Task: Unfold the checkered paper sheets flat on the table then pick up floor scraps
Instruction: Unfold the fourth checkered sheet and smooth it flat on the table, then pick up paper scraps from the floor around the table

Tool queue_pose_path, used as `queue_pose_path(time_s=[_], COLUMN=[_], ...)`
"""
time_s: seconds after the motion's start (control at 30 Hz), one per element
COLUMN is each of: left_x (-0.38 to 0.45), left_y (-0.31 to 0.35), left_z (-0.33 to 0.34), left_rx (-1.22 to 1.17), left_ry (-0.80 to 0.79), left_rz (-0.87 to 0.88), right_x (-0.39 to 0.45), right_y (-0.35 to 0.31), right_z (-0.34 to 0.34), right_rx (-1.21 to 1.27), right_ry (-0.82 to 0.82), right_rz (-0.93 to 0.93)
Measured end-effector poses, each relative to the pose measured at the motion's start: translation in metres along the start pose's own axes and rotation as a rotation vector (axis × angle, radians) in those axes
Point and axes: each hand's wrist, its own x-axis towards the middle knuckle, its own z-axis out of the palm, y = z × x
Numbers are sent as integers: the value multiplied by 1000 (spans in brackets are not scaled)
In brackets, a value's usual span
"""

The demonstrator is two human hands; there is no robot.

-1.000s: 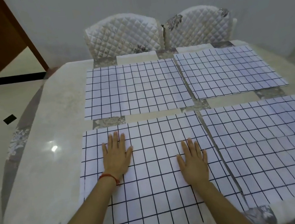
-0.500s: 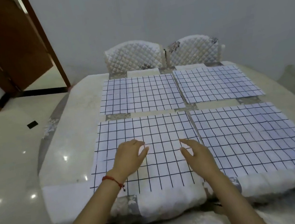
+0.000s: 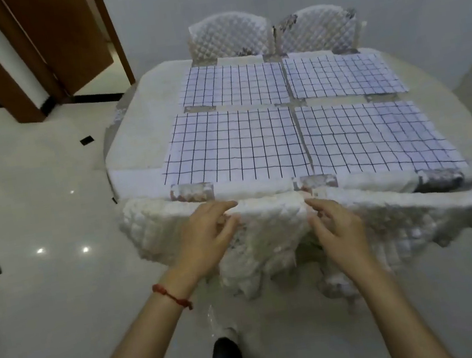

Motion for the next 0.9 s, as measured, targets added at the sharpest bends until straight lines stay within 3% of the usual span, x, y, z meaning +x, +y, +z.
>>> queue_pose_path(time_s=[0.13, 0.33, 0.6, 0.9], left_x=[-76, -174, -281, -333], left_y=[-20, -98, -189, -210], left_z=[12, 45, 57, 63], left_rx=[-5, -30, 37, 71], left_ry=[-39, -247, -597, -847], left_rz=[-69, -509, -775, -923], right_x=[-65, -157, -276, -381], right_y=[21, 60, 88, 99], right_z=[14, 56, 118, 119], right_rx=[-57, -15, -26, 47], right_ry=[-54, -235, -444, -385], right_rz=[72, 445, 862, 1190])
